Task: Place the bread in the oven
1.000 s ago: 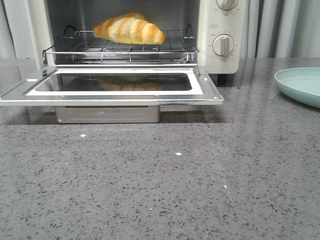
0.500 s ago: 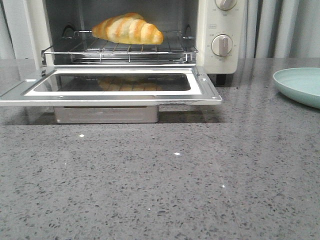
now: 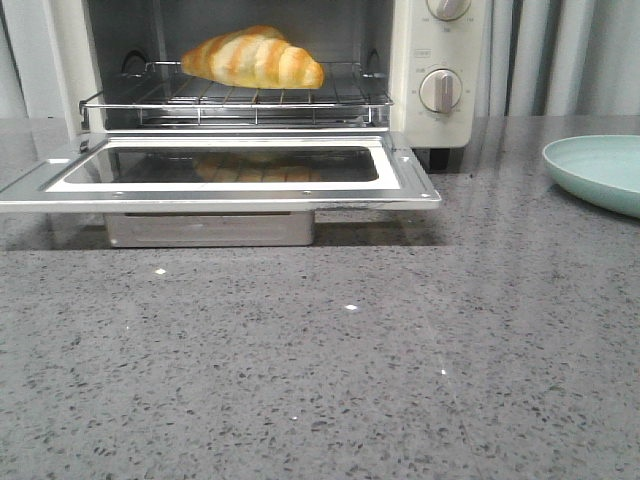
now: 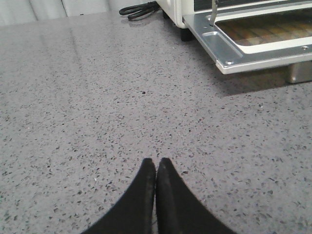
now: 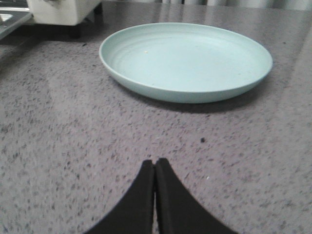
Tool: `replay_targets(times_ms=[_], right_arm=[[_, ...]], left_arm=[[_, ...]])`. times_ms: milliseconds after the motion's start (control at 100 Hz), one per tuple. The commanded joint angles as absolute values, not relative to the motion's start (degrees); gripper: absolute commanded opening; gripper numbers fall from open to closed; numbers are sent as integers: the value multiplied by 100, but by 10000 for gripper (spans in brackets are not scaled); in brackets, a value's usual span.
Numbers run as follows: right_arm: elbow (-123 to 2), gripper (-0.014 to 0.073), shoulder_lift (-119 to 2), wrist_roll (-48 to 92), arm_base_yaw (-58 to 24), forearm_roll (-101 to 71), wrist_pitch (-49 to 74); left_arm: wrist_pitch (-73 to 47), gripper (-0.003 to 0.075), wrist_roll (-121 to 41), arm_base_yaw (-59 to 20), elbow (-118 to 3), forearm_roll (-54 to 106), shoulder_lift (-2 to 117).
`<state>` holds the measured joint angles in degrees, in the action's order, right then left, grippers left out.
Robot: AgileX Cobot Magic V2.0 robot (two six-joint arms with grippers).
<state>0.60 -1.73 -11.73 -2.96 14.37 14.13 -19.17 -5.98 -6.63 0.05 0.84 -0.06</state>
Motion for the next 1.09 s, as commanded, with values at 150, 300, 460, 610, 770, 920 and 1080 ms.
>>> replay_targets(times_ms=[150, 300, 460, 610, 770, 920, 1080], right_arm=[[208, -48, 158, -560, -267, 1118, 1789], [208, -48, 158, -553, -267, 1118, 1753], [208, -48, 158, -553, -267, 1118, 1753], [208, -48, 158, -553, -267, 1118, 1753], [208, -48, 158, -553, -267, 1118, 1753], [208, -48, 158, -553, -267, 1118, 1753], [208, -48, 158, -553, -267, 1118, 1753]], left_arm=[[-1565, -21, -586, -656, 137, 145, -163], [-1565, -21, -586, -656, 137, 145, -163], [-1565, -21, -586, -656, 137, 145, -163], [-1565, -21, -586, -656, 137, 145, -163], [-1565, -22, -586, -656, 137, 145, -163], [-1565, -21, -586, -656, 137, 145, -163], [-1565, -21, -586, -656, 137, 145, -163]])
